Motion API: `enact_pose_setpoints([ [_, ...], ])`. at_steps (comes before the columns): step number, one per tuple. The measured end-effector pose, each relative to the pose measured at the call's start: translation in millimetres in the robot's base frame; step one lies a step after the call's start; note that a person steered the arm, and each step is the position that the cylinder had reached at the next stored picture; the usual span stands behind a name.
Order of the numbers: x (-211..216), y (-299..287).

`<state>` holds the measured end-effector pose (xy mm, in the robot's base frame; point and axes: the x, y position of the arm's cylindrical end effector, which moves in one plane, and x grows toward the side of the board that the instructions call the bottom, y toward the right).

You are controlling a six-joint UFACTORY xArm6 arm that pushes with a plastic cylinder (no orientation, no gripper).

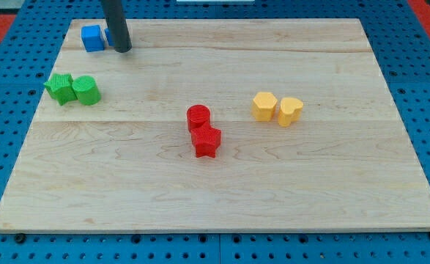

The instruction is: Move the red star towards the bottom left

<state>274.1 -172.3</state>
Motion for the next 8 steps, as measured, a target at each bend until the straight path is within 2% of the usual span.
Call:
enact_pose_setpoints([
  [5, 7, -12],
  [6, 12, 2],
  [8, 27, 73],
])
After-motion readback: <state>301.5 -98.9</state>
